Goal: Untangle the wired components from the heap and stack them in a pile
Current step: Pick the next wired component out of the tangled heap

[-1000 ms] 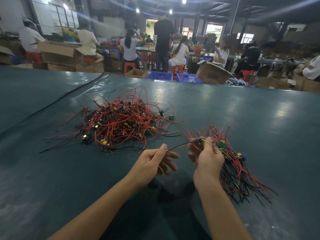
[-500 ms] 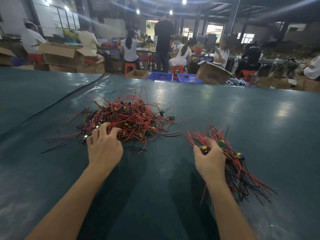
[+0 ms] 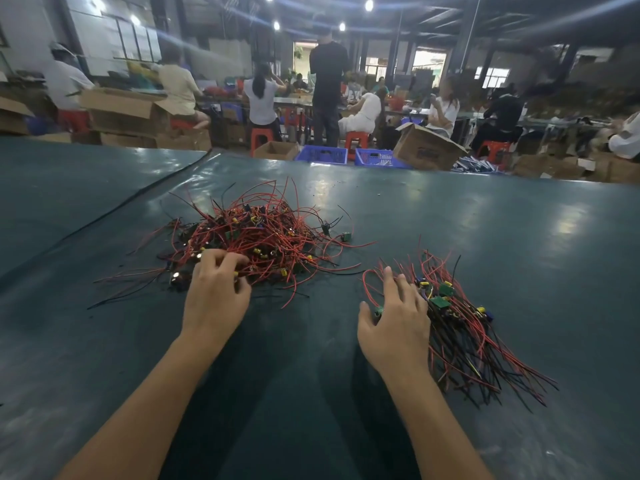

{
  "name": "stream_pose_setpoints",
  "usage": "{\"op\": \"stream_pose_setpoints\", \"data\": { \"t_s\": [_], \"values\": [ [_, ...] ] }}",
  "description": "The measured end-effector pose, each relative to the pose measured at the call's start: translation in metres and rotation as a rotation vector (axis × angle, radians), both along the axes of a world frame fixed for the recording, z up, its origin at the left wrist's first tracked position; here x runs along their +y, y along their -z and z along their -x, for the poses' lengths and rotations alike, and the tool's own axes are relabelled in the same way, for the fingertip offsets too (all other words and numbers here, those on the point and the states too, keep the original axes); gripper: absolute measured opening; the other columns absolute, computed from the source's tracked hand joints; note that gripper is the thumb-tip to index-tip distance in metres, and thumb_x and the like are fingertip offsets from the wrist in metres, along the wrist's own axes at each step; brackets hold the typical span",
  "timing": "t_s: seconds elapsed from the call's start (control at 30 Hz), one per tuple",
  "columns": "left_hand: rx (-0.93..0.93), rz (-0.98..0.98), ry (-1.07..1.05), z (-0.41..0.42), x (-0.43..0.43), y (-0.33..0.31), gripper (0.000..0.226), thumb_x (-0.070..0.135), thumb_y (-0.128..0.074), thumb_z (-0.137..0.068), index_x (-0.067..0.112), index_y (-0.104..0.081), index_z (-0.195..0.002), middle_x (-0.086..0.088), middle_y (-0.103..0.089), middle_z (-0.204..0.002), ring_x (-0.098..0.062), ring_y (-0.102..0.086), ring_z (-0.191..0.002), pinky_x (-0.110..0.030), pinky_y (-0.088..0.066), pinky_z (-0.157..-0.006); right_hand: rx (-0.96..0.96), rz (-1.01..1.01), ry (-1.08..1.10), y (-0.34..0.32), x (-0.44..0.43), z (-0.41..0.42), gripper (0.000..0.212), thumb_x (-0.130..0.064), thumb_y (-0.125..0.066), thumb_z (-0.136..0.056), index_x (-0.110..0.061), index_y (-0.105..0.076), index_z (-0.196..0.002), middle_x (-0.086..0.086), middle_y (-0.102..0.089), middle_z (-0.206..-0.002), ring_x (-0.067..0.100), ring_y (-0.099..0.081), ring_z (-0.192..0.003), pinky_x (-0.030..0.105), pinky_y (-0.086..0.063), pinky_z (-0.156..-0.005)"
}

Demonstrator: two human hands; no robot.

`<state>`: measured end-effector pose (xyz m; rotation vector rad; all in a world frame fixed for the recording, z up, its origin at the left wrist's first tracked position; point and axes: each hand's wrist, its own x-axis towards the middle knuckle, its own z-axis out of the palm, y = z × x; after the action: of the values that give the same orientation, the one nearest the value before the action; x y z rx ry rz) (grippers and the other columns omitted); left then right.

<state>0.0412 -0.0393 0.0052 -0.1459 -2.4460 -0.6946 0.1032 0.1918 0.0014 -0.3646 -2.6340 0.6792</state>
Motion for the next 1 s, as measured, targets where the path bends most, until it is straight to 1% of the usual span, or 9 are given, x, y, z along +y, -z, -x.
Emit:
{"op": "stream_pose_setpoints", "data": {
  "t_s": [0.13,0.23,0.33,0.47,0.53,0.6,0.67,0.8,1.0],
  "values": [
    [0.244,0.032,0.234,-0.01,0.024,-0.008,0.021,-0.009,-0.064,-0.082,0.001,-0.07,-0.098,-0.01,-0.06,-0.098,-0.024,-0.059,-0.09,-0.034,-0.052,-0.081,0.134,0.124,-0.106,0.0,-0.007,0.0,0.055,-0.035,-0.056,-0.095,-0.02,-0.042,-0.146,0.0,-0.047,-0.145,0.019,-0.034,-0.136,0.036,-0.029,-0.113],
    [0.205,0.14,0.13,-0.009,0.028,-0.001,0.023,0.002,-0.071,-0.078,0.009,-0.069,-0.099,-0.007,-0.06,-0.101,-0.027,-0.057,-0.093,-0.039,-0.049,-0.081,0.16,0.183,-0.164,0.002,-0.012,-0.001,0.045,-0.034,-0.058,-0.094,-0.02,-0.054,-0.137,-0.004,-0.057,-0.132,0.015,-0.041,-0.127,0.028,-0.031,-0.106],
    [-0.004,0.162,-0.06,0.0,0.013,0.01,0.032,0.021,-0.071,-0.081,0.015,-0.063,-0.111,-0.007,-0.052,-0.11,-0.028,-0.051,-0.102,-0.041,-0.044,-0.087,0.12,0.209,-0.188,0.005,-0.013,0.001,0.044,-0.033,-0.058,-0.094,-0.019,-0.054,-0.136,-0.005,-0.057,-0.132,0.015,-0.042,-0.128,0.026,-0.031,-0.105],
    [-0.247,0.085,-0.1,0.011,-0.004,0.021,0.039,0.03,-0.064,-0.088,0.017,-0.056,-0.124,-0.008,-0.044,-0.121,-0.029,-0.041,-0.115,-0.039,-0.041,-0.096,0.05,0.314,-0.234,0.01,-0.014,0.002,0.042,-0.03,-0.058,-0.095,-0.02,-0.055,-0.136,-0.005,-0.057,-0.132,0.014,-0.045,-0.13,0.029,-0.037,-0.107],
    [-0.249,0.011,-0.083,0.014,-0.008,0.022,0.036,0.026,-0.064,-0.09,0.015,-0.057,-0.123,-0.008,-0.044,-0.12,-0.029,-0.042,-0.114,-0.034,-0.041,-0.087,0.025,0.379,-0.252,0.011,-0.014,0.002,0.042,-0.027,-0.059,-0.095,-0.018,-0.055,-0.135,-0.004,-0.058,-0.133,0.014,-0.047,-0.13,0.035,-0.039,-0.11],
    [-0.222,-0.018,-0.074,0.015,-0.011,0.022,0.032,0.02,-0.064,-0.09,0.014,-0.059,-0.122,-0.009,-0.046,-0.117,-0.028,-0.047,-0.11,-0.034,-0.043,-0.085,-0.008,0.389,-0.241,0.012,-0.013,0.003,0.044,-0.028,-0.059,-0.095,-0.018,-0.054,-0.137,-0.003,-0.057,-0.135,0.013,-0.049,-0.127,0.033,-0.039,-0.109],
    [-0.207,-0.002,-0.048,0.016,-0.012,0.021,0.03,0.014,-0.065,-0.089,0.012,-0.062,-0.12,-0.009,-0.05,-0.114,-0.027,-0.051,-0.105,-0.036,-0.046,-0.088,-0.063,0.35,-0.205,0.013,-0.01,0.003,0.048,-0.033,-0.057,-0.095,-0.02,-0.049,-0.14,-0.003,-0.054,-0.138,0.015,-0.047,-0.129,0.032,-0.038,-0.109],
    [-0.213,0.002,0.01,0.015,-0.009,0.02,0.027,0.009,-0.066,-0.087,0.011,-0.067,-0.114,-0.008,-0.057,-0.109,-0.026,-0.055,-0.101,-0.037,-0.049,-0.089,-0.144,0.148,-0.086,0.012,-0.003,0.003,0.053,-0.041,-0.052,-0.096,-0.023,-0.042,-0.144,-0.002,-0.047,-0.145,0.02,-0.039,-0.135,0.039,-0.031,-0.113],
    [-0.302,0.022,0.008,0.015,-0.008,0.017,0.03,0.009,-0.064,-0.088,0.014,-0.064,-0.118,-0.009,-0.055,-0.116,-0.029,-0.052,-0.108,-0.04,-0.046,-0.095,-0.142,0.226,-0.078,0.009,-0.004,0.004,0.053,-0.041,-0.053,-0.095,-0.023,-0.043,-0.144,-0.002,-0.046,-0.146,0.02,-0.04,-0.135,0.041,-0.032,-0.113]
  ]
}}
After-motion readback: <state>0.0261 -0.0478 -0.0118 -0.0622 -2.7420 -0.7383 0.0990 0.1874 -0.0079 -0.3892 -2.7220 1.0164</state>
